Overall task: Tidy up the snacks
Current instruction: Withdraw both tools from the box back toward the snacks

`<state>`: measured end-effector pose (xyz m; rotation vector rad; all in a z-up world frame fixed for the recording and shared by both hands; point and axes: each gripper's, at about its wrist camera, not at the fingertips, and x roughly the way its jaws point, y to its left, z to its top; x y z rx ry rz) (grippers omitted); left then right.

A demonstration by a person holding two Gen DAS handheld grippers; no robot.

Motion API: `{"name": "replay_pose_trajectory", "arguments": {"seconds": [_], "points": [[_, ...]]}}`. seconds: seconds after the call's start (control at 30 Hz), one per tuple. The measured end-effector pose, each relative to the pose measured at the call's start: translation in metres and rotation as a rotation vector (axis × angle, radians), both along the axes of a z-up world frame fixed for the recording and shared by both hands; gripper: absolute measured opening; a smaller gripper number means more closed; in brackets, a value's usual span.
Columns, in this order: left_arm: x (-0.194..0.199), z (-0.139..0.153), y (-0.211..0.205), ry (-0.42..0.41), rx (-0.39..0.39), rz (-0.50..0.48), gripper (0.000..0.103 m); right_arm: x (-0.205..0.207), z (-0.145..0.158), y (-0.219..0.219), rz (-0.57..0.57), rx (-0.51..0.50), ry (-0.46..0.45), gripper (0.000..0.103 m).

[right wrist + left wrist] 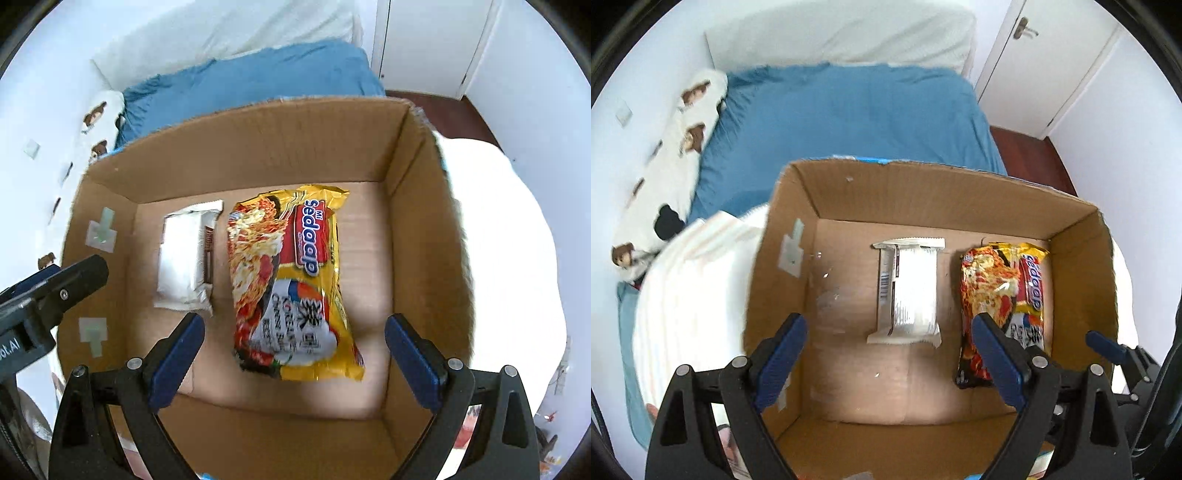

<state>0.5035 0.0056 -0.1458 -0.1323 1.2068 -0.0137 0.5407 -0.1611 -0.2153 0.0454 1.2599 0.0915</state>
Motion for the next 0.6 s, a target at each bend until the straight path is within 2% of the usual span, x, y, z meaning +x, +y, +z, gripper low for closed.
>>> {"name": "replay_pose_trajectory", "arguments": {"seconds": [0.37,0.6], "points": [[-0.070,0.060,0.004,-0.167,0.015,0.027,0.091,-0.081,0.094,-0.007,0.013,-0.016,-0.227,0.100],[-0.119,0.085,0.011,-0.210,-0.028,0.053,0.091,-0.137,0.126,-0.011,0.029,0.033,-0.270,0.100]]}}
